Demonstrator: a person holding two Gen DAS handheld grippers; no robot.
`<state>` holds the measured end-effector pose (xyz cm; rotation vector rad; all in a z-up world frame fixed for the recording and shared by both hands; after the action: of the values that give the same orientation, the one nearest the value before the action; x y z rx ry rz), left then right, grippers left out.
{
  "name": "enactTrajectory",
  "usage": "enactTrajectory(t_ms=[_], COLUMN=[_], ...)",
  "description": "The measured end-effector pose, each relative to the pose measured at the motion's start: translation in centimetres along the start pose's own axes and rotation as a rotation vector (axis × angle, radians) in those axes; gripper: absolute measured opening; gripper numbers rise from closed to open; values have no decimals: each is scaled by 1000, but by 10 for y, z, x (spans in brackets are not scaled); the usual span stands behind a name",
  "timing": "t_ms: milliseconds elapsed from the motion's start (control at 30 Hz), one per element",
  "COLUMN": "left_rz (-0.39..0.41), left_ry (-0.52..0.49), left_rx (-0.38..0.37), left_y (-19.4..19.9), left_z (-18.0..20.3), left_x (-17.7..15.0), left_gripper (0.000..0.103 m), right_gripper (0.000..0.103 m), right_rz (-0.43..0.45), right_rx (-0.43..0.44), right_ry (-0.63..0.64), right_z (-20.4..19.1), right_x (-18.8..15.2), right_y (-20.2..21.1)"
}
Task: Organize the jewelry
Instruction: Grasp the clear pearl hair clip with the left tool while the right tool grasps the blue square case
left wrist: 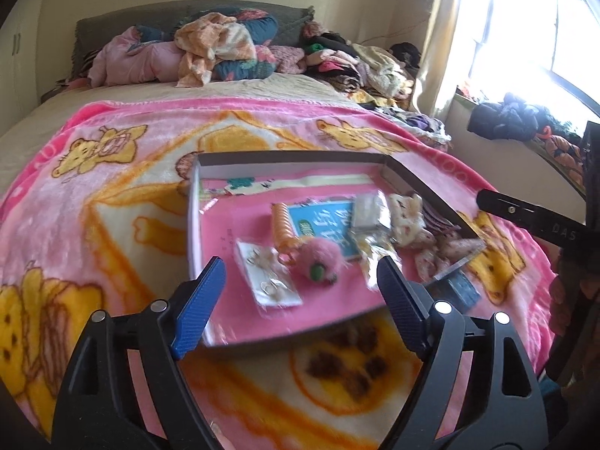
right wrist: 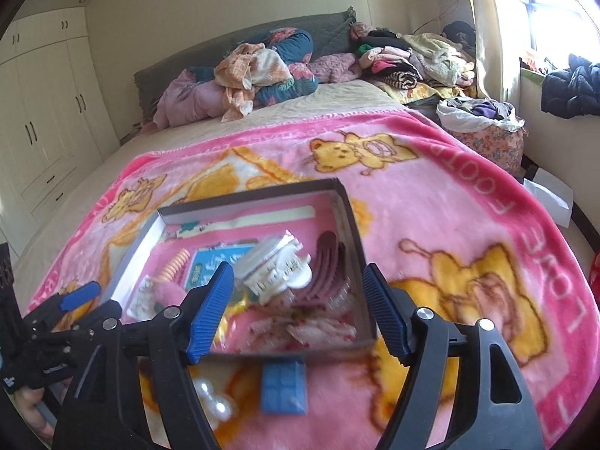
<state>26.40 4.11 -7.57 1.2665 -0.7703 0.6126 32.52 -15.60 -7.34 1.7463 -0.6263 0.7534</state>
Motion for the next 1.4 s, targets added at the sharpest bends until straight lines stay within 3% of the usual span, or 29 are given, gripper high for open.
enactTrajectory(t_ms=[400,767,867,1000,1167,1267,1400], left_rz=[-72,-144,-151,-164,-187,-184,-166], left_ry=[-114,-235,-240,-233,-230,-236,-225], left_rx=[-99,-163,-167,-179,-199,-200,-199], left_y=[1,-20,-27,-37,-43,-41,-32], left_z=[57,94,98,100,102,102,98], left_x=[-36,-56,-56,-57,-61,-61,-60], left_gripper=[74,74,73,62,37,37,37], right_gripper=[76,75,65,57,47,33,31], right_rz=[-117,-261,-316,-368,-391,-403,-393], right_rx=[17,63,81,92,90,77,83], right_ry=[15,-28,-36,-38,-24,0,7], right_z=[4,9,8,5,3,1,0], right_x=[-34,-55,-62,-69,-73,-77,-77], right_y=[9,-15,-26,-37,-44,-46,-43])
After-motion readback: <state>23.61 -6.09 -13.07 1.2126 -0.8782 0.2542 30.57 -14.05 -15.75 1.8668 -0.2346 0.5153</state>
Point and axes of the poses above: each gripper's, at about its wrist camera, not at the fingertips, and y roughly against the way its jaws point, z to its right, x to its top, the point moved 6 cm from there along -y, roughly the way its jaws point, and after that the axes turned 4 degrees about -y, right-handed, at the moved point
